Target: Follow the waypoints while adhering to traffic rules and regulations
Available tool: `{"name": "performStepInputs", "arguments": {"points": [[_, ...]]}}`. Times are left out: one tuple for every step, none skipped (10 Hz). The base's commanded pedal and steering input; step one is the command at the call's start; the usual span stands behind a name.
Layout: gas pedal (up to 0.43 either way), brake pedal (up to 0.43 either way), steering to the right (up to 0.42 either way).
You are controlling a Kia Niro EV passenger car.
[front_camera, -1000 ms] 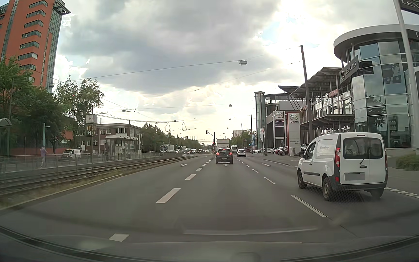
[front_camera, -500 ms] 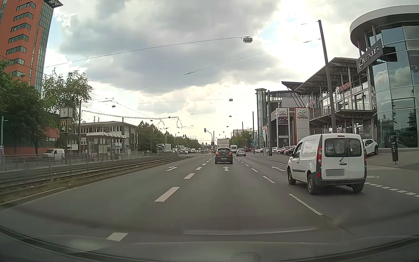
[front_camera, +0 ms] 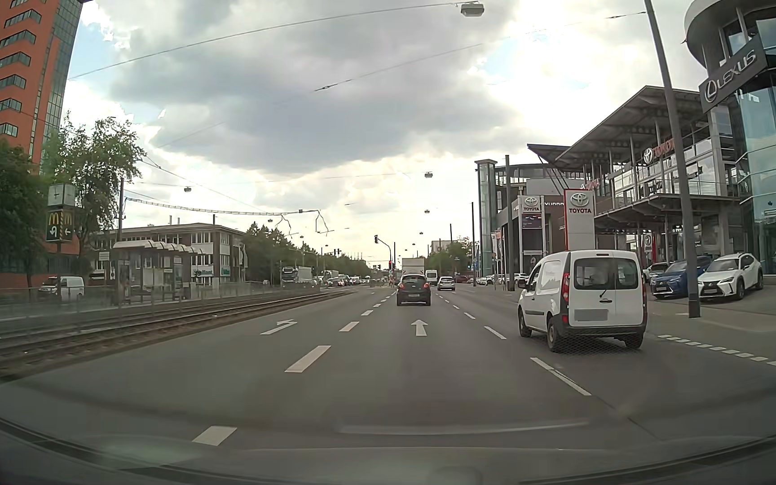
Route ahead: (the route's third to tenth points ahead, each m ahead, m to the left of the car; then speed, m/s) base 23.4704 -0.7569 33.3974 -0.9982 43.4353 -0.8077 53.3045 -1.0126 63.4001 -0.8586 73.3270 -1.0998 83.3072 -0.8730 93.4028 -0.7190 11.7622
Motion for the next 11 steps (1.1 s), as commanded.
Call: {"name": "performStepInputs", "arguments": {"points": [[0.000, 0.037, -0.002], [0.000, 0.037, -0.002], [0.000, 0.037, -0.002], [0.000, 0.037, -0.002], [0.000, 0.037, -0.002], [0.000, 0.037, -0.002], [0.000, 0.043, -0.002], [0.000, 0.037, -0.002], [0.000, 0.037, -0.002], [0.000, 0.037, -0.002], [0.000, 0.037, -0.002]]}}
